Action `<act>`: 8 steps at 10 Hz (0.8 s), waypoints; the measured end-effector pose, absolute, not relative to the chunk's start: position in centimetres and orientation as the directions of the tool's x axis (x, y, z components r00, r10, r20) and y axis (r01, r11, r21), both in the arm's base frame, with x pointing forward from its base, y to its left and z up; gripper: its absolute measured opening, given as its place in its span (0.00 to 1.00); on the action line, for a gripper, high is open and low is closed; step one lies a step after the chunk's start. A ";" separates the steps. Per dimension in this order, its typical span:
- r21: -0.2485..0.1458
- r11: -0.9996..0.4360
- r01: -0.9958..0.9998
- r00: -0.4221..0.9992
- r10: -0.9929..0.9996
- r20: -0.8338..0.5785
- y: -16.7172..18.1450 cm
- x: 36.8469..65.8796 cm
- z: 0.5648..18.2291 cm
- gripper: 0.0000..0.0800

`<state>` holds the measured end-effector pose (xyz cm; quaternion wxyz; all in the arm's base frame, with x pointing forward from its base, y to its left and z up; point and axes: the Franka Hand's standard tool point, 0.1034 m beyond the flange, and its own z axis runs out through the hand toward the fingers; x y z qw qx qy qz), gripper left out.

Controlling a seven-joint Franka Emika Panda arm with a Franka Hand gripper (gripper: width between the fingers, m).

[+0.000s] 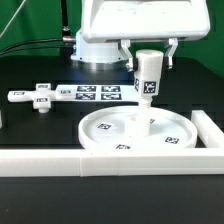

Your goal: Assemble round table

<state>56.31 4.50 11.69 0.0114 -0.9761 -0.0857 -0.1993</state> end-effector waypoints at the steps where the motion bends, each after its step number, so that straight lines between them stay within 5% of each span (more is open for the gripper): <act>1: 0.017 -0.983 0.182 0.905 0.174 0.389 4.4 56.3 11.5 0.51; 8: 0.031 -0.976 0.214 0.906 0.210 0.367 3.6 56.2 9.5 0.51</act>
Offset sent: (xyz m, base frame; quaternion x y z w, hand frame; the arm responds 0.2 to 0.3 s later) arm 0.0109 -0.0049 -0.0061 -0.0068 0.0125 -0.0418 0.9990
